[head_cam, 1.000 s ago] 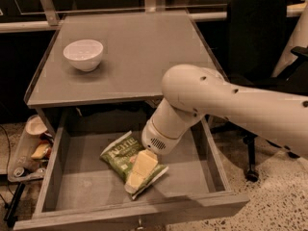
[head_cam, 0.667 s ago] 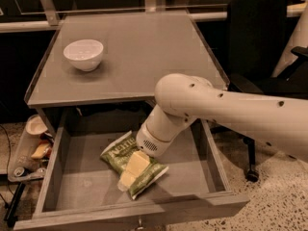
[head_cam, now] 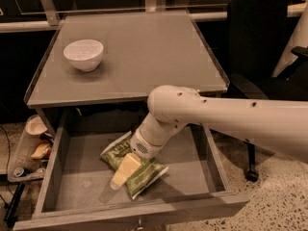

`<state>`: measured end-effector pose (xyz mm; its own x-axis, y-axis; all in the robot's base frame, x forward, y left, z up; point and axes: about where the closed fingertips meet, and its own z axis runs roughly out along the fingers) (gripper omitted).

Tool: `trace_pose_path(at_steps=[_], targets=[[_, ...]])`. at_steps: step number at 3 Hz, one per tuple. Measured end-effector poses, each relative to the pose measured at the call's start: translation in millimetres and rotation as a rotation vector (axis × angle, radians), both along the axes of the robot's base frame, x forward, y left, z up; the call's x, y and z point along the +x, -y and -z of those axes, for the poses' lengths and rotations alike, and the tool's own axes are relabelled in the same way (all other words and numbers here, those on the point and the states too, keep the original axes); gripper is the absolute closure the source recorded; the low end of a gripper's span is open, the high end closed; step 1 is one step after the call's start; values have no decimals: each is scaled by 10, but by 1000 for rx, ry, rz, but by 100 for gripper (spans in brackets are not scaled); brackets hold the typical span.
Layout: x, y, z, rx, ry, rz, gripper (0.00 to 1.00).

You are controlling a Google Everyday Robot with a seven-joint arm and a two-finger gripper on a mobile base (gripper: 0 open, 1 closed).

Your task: Pick green jalapeno chip bag from top drawer and place on counter

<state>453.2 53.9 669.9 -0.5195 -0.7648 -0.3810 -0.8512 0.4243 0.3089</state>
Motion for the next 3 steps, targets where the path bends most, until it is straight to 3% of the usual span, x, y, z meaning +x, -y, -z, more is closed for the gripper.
trace_pose_path(at_steps=[2, 3], targets=[[273, -38, 236, -41, 21, 76, 0], [306, -21, 426, -73, 3, 98, 0]])
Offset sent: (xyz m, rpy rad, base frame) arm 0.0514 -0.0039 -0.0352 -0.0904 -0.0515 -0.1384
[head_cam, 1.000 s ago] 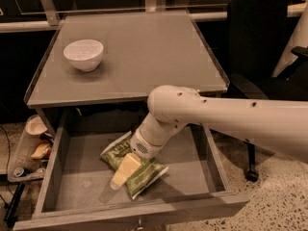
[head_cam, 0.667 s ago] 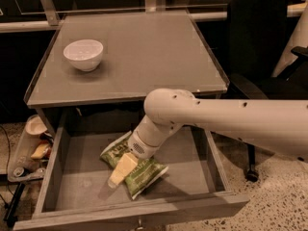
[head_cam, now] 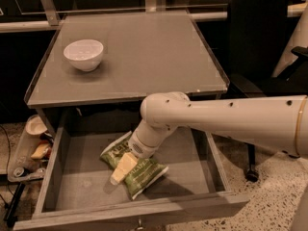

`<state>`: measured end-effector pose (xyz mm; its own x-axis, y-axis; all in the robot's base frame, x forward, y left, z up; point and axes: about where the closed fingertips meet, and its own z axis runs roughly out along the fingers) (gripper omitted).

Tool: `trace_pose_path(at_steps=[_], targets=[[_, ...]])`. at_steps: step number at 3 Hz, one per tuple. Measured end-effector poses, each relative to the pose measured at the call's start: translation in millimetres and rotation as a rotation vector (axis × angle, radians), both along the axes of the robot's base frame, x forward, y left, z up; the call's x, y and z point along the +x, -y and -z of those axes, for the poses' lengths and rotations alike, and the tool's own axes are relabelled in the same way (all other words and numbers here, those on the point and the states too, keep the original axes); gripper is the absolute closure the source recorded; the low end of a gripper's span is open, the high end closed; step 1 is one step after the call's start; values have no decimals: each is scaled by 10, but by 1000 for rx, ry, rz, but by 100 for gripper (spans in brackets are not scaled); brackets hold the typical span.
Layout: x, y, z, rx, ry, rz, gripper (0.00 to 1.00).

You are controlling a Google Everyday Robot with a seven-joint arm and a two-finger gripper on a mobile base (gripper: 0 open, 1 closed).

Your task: Pick green jalapeno chip bag from top drawer and place on counter

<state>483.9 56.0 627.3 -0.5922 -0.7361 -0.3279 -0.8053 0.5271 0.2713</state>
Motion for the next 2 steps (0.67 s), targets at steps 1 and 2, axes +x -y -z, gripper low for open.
trace_pose_path(at_steps=[1, 2], targets=[[-4, -49, 199, -26, -31, 4, 0], [10, -144, 350, -34, -44, -7, 0]])
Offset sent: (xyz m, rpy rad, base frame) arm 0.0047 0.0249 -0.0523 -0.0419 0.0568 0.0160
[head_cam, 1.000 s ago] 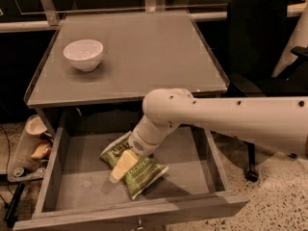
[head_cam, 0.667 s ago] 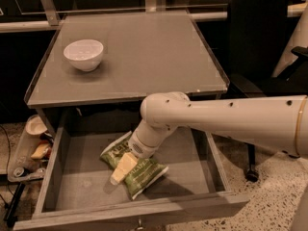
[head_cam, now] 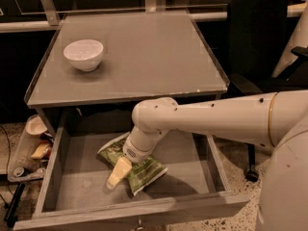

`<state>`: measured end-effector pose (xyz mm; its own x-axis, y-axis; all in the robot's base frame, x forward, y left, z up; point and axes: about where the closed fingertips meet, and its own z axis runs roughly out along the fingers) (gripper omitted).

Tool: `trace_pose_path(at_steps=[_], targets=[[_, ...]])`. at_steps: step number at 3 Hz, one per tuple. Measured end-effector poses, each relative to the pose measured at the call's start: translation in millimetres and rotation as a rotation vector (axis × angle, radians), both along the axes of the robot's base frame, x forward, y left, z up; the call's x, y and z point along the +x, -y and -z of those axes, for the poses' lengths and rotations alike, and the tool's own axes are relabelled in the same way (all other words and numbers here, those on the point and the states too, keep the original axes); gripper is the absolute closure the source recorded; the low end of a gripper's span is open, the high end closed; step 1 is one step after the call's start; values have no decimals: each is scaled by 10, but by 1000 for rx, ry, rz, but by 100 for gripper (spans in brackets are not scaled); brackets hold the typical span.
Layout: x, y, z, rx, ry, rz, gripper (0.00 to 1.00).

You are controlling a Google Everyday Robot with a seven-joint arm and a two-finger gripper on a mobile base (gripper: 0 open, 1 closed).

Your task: Pick green jalapeno chip bag from top drawer and place on counter

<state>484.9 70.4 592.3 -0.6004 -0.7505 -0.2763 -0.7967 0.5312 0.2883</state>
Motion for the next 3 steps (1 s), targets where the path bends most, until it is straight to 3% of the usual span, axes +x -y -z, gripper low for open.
trace_pose_path(at_steps=[1, 3], targets=[[-2, -3, 4, 0, -1, -1, 19], [-2, -3, -46, 0, -1, -1, 65]])
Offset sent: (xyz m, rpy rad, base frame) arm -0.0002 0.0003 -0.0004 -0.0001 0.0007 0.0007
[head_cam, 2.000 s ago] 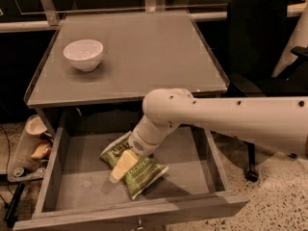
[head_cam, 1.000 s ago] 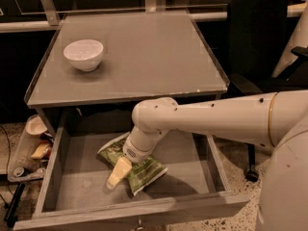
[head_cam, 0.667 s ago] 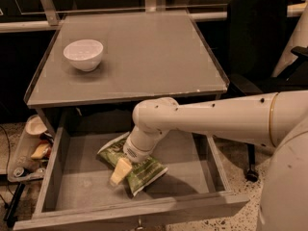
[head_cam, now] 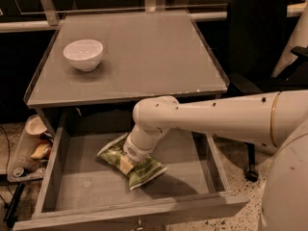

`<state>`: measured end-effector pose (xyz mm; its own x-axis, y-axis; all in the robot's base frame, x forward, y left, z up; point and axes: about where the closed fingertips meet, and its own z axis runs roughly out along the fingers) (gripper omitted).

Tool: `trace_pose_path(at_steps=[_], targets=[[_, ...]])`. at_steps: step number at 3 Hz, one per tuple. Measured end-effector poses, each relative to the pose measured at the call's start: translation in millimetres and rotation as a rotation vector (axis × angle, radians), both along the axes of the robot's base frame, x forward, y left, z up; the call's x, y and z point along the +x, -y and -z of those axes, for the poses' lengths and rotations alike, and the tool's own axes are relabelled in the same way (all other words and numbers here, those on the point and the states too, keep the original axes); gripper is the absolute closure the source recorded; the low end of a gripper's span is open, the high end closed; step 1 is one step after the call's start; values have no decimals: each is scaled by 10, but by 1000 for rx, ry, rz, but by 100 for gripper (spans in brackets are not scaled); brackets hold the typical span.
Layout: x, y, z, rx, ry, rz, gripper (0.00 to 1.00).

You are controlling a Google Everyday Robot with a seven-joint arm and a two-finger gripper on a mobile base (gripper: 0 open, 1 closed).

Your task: Pick green jalapeno chip bag from top drawer and place on counter

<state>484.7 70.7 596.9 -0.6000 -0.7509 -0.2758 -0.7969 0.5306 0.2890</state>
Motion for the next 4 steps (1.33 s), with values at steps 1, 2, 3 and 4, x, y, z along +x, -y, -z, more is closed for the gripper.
trace_pose_path(at_steps=[1, 2, 3, 4], targets=[[-76, 28, -230, 55, -25, -44, 88], [-170, 218, -576, 111, -21, -125, 100], [-280, 501, -1009, 144, 19, -165, 100], [-289, 793, -1487, 155, 88, -160, 100]])
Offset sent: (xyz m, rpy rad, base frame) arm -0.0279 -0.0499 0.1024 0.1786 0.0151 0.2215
